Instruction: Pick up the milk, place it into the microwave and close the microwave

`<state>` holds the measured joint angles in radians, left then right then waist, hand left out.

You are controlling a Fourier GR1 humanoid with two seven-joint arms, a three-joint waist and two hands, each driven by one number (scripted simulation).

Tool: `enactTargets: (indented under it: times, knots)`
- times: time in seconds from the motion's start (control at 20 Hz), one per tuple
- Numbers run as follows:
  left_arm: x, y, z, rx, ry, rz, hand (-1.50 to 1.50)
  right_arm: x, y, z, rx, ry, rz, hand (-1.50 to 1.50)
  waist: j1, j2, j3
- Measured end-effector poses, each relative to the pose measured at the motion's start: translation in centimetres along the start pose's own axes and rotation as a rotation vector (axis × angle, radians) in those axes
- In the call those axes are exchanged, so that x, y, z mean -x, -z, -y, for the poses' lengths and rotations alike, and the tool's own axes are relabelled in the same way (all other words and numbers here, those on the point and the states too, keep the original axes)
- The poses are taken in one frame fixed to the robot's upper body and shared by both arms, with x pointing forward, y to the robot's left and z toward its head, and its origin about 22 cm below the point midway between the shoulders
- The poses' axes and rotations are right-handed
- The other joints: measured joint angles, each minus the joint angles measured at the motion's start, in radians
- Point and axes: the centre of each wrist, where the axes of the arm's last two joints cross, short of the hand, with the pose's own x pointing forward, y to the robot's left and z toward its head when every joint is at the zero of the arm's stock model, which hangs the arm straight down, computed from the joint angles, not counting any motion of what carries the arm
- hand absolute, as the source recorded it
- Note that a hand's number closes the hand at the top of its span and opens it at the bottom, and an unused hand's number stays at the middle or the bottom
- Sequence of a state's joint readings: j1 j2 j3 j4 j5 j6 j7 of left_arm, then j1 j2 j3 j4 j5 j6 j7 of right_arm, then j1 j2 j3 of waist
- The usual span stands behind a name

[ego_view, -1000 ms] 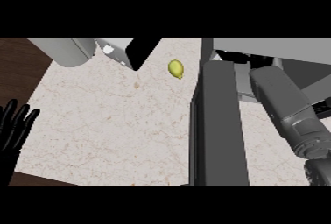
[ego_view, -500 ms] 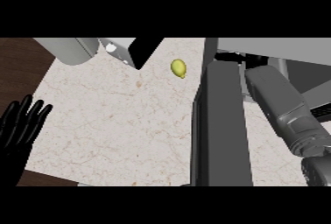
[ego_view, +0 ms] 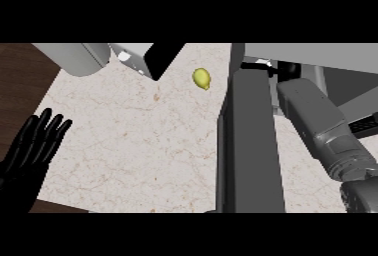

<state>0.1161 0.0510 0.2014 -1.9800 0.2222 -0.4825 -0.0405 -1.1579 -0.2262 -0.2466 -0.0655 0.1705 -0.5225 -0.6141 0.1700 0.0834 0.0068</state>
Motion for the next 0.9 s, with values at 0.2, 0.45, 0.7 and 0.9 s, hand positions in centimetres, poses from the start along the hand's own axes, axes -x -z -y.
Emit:
enactTargets:
  times: [0.2,0.45,0.7,0.9]
  knots:
    - [0.1,0.2,0.5,0.006,0.005,-0.001,-1.5,0.8,-0.4,0.3,-0.008,0.019,-0.011,-1.5,-0.008,-0.005,0.0]
    - [0.2,0.4,1.2,0.013,0.004,-0.001,-1.5,1.7,-0.7,1.1,-0.003,0.023,-0.015,-1.5,-0.015,-0.01,0.0]
    - [0.4,0.4,1.8,0.025,-0.002,-0.001,-1.5,2.3,-0.9,1.7,-0.031,0.046,-0.014,-1.5,-0.024,-0.017,-0.001]
    - [0.8,0.5,2.3,0.019,-0.009,0.001,-1.5,3.2,-1.5,1.8,-0.057,0.089,-0.007,-1.5,-0.038,-0.022,-0.001]
